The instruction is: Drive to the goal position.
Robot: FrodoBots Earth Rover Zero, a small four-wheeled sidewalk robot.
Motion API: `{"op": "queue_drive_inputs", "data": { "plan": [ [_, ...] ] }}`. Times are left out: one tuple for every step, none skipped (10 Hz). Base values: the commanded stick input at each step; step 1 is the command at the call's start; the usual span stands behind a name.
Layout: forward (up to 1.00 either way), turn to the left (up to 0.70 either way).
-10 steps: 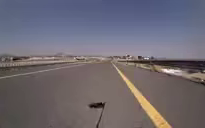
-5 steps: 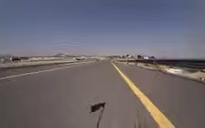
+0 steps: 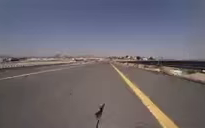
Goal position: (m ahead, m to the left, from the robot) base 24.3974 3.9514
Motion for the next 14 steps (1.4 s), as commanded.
{"op": "queue_drive_inputs", "data": {
  "plan": [
    [1.00,-0.01],
    [1.00,-0.01],
    [1.00,-0.01],
    [1.00,-0.01],
    [1.00,-0.01],
    [1.00,-0.01],
    [1.00,-0.01],
    [1.00,-0.01],
    [1.00,-0.01],
    [1.00,-0.01],
    [1.00,-0.01],
    [1.00,-0.01],
    [1.00,-0.01],
    [1.00,-0.01]
  ]
}}
